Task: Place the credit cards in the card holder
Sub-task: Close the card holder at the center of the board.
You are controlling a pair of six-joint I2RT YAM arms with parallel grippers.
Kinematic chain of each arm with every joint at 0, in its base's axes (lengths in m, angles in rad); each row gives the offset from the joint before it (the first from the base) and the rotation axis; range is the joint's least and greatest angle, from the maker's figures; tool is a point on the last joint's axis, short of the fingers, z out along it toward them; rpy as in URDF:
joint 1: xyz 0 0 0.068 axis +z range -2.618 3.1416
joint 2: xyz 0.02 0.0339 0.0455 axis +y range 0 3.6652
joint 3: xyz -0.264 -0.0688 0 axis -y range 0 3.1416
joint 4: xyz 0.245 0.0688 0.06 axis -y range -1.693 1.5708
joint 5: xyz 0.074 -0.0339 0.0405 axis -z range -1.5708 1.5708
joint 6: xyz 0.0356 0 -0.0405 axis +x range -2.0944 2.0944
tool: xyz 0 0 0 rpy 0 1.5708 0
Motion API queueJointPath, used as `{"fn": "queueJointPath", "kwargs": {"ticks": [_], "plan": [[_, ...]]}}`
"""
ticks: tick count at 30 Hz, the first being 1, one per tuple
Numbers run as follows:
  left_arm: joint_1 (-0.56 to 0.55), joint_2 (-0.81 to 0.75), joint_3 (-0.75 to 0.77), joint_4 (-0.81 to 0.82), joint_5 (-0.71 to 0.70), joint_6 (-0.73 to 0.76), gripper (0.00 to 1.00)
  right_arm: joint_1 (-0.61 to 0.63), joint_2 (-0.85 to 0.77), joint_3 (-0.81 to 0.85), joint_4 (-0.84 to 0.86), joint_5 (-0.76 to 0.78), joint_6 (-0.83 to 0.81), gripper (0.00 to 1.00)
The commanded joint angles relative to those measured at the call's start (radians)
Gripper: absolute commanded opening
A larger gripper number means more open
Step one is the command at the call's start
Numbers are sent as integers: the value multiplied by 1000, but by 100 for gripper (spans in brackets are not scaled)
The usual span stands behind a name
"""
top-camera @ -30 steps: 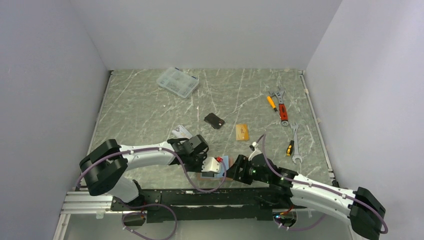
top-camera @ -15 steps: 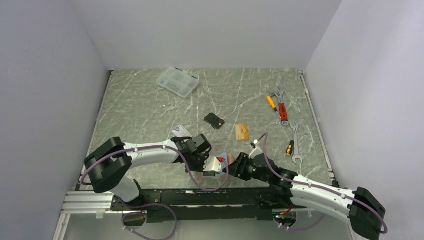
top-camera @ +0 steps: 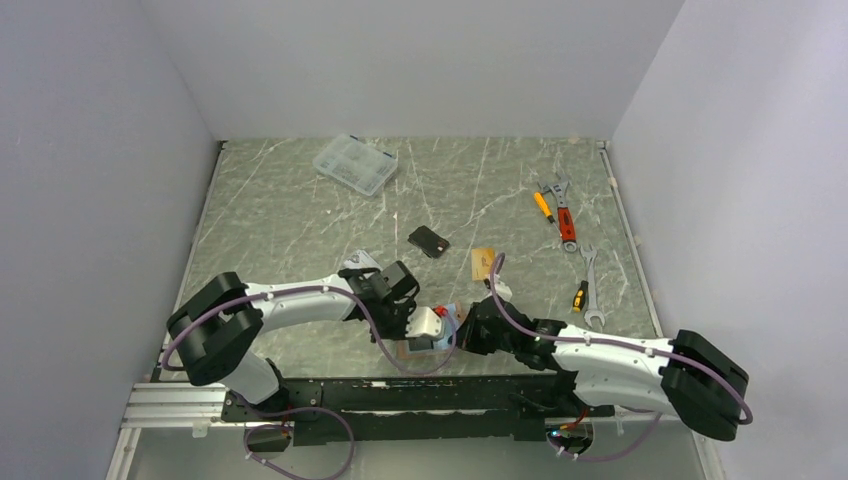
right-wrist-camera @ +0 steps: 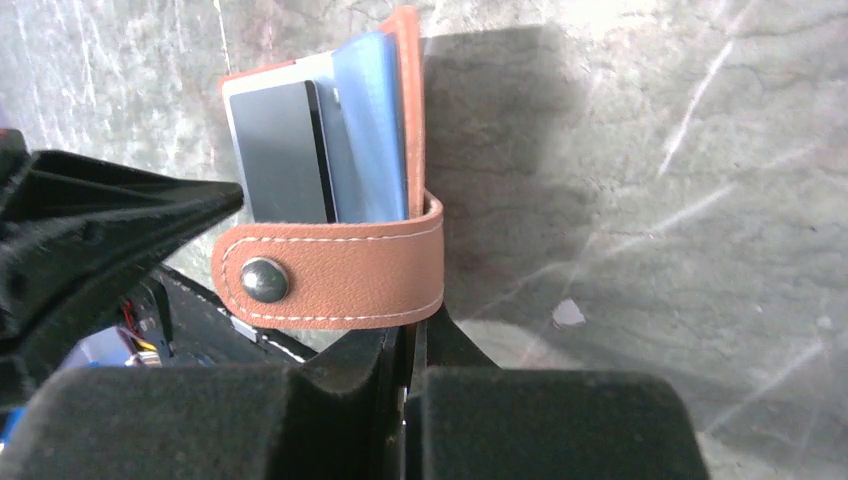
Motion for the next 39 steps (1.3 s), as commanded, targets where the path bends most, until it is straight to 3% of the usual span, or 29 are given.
{"fn": "queueJointPath", "kwargs": {"ticks": [1,7,15,22,31,39], "plan": [[79,-64,69,10,170,-18,0,20,-82,-21,-132,116,55,0],[124,-107,9,38,143,28,0,21,-173,-90,-235,135,150,0],[41,62,44,65,-9,-28,0,20,-87,-101,-217,99,193,0],[20,192,133,14,-54,-61,0,19,-87,-133,-174,88,224,0],[18,221,232,-7,178,-99,0,4,-101,-154,-105,88,220,0],[75,147,187,137,449,-158,0,-1,-196,-201,-90,118,233,0]]}}
